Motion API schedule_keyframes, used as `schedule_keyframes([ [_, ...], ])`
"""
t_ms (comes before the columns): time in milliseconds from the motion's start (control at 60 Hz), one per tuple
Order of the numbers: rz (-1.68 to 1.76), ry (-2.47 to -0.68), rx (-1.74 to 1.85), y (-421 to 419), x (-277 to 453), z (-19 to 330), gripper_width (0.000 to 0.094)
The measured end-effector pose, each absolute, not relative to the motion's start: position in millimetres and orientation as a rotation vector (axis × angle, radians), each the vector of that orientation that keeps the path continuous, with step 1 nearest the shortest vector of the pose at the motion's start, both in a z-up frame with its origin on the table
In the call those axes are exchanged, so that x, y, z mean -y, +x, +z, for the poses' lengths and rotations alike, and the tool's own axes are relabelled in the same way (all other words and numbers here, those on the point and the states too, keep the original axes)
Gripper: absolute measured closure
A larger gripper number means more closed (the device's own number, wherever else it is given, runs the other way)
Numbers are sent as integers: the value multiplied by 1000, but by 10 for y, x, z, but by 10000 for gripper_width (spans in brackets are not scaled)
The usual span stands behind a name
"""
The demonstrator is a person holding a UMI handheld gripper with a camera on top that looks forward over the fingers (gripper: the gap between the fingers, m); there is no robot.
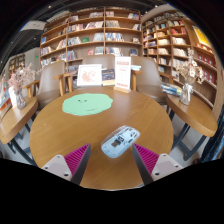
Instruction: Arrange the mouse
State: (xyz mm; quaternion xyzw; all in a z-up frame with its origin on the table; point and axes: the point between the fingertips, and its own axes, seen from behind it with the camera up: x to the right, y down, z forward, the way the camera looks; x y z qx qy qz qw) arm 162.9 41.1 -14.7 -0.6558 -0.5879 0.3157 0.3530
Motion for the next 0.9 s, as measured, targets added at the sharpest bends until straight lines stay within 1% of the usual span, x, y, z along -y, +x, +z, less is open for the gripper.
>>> schedule_keyframes([
  [450,820,-1689,1621,859,-314,-141,78],
  [683,795,-1706,1662,714,-291,-149,110],
  [733,793,-1706,1658,692,-295,-149,142],
  [783,787,-1708,1643,669,-324,-149,228],
  [817,785,-1710,1635,649,-335,-150,314],
  [833,781,-1711,1629,639,-347,-151,376],
  [850,780,-1712,1625,630,-351,-152,473],
  [900,778,-1728,1618,627,-351,-156,486],
])
